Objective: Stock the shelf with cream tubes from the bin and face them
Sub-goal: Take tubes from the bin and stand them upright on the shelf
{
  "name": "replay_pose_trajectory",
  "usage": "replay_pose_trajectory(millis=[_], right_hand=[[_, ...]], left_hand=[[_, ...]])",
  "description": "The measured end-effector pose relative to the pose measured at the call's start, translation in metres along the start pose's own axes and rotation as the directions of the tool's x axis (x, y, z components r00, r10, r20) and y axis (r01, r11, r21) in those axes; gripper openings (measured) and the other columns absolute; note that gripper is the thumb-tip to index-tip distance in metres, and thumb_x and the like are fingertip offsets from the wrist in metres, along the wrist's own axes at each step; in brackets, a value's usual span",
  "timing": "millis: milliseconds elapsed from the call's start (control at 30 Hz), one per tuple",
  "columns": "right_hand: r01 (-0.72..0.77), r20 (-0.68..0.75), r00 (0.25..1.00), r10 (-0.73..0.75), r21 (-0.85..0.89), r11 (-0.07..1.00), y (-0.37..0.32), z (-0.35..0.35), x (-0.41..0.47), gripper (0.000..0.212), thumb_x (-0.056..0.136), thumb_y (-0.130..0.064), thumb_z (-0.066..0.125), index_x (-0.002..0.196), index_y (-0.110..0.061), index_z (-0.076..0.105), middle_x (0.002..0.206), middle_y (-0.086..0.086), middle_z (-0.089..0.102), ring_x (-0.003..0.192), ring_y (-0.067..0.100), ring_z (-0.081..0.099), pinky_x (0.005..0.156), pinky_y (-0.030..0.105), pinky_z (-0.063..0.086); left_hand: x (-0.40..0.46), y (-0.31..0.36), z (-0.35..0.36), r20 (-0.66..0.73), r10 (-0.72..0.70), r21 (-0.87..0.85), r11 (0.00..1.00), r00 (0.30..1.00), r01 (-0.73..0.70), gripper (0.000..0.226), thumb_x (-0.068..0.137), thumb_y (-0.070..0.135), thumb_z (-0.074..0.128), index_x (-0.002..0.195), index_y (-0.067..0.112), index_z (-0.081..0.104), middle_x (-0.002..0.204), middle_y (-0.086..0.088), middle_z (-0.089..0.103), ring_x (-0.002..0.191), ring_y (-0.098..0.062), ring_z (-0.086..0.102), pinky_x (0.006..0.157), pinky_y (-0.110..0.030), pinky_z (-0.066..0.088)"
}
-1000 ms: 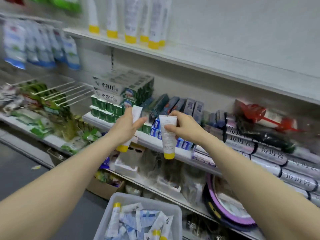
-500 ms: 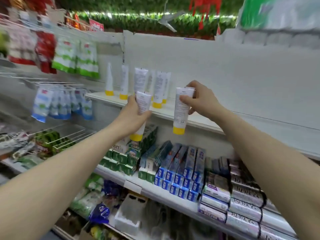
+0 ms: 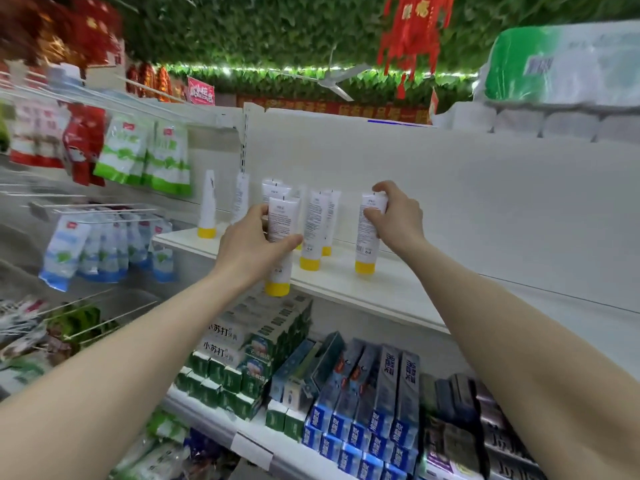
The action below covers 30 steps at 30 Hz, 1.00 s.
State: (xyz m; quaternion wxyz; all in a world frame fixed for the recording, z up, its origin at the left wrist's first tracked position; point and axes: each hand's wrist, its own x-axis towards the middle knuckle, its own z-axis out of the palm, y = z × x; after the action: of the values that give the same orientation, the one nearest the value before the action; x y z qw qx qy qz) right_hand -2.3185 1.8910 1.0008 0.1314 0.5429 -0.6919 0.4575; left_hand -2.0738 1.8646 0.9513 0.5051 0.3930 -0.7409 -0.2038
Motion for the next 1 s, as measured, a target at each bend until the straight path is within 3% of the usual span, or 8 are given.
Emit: replay_pose_trajectory(millis=[100, 200, 500, 733, 1000], right_hand=[[-0.016, 0.031, 0.999, 0.017, -0.052, 0.999, 0.011, 0.020, 0.016, 0.032, 0.086, -0.023, 0.056, 0.119, -0.024, 0.057, 0.105, 0.004, 0.066, 0.099, 0.029, 0.056, 0.079, 0.030, 0.039], [-0.033, 0.048, 0.998, 0.036, -0.061, 0.998, 0.019, 0.036, 0.032, 0.032, 0.086, -0.023, 0.054, 0.118, -0.022, 0.057, 0.103, 0.007, 0.067, 0.099, 0.032, 0.058, 0.085, 0.037, 0.047], [-0.036, 0.079, 0.996, 0.050, -0.168, 0.985, 0.036, 0.055, 0.057, 0.039, 0.094, -0.024, 0.048, 0.133, -0.019, 0.049, 0.116, 0.014, 0.063, 0.110, 0.037, 0.052, 0.087, 0.036, 0.040], [0.123, 0.229, 0.972, -0.062, -0.262, 0.957, 0.032, 0.032, 0.052, 0.048, 0.094, -0.023, 0.051, 0.141, -0.018, 0.039, 0.120, 0.012, 0.063, 0.112, 0.034, 0.054, 0.091, 0.038, 0.041], [0.192, 0.200, 0.973, -0.111, -0.448, 0.873, 0.047, -0.003, 0.033, 0.043, 0.100, -0.027, 0.043, 0.142, -0.022, 0.038, 0.126, 0.008, 0.059, 0.115, 0.030, 0.051, 0.090, 0.040, 0.045]], left_hand=[[0.009, 0.000, 0.005, -0.007, -0.023, -0.031, 0.999, 1.000, 0.023, 0.065, 0.073, 0.048, 0.075, 0.128, 0.028, 0.047, 0.101, 0.014, 0.061, 0.092, -0.010, 0.063, 0.086, -0.034, 0.052], [0.018, -0.001, 0.009, -0.007, -0.036, -0.060, 0.998, 0.999, 0.036, 0.064, 0.071, 0.049, 0.076, 0.126, 0.031, 0.048, 0.103, 0.013, 0.062, 0.089, -0.007, 0.063, 0.085, -0.034, 0.053], [0.028, 0.003, 0.014, 0.031, 0.024, -0.125, 0.992, 0.999, -0.020, 0.061, 0.073, 0.046, 0.077, 0.125, 0.034, 0.047, 0.104, 0.019, 0.061, 0.087, 0.001, 0.062, 0.075, -0.022, 0.052], [0.025, 0.031, 0.036, 0.088, 0.136, -0.170, 0.978, 0.987, -0.120, 0.062, 0.071, 0.046, 0.077, 0.125, 0.036, 0.048, 0.102, 0.021, 0.060, 0.087, -0.001, 0.063, 0.081, -0.032, 0.056], [0.036, 0.048, 0.087, 0.199, 0.190, -0.156, 0.975, 0.961, -0.160, 0.059, 0.077, 0.045, 0.071, 0.129, 0.032, 0.048, 0.110, 0.015, 0.060, 0.093, -0.008, 0.064, 0.085, -0.039, 0.055]])
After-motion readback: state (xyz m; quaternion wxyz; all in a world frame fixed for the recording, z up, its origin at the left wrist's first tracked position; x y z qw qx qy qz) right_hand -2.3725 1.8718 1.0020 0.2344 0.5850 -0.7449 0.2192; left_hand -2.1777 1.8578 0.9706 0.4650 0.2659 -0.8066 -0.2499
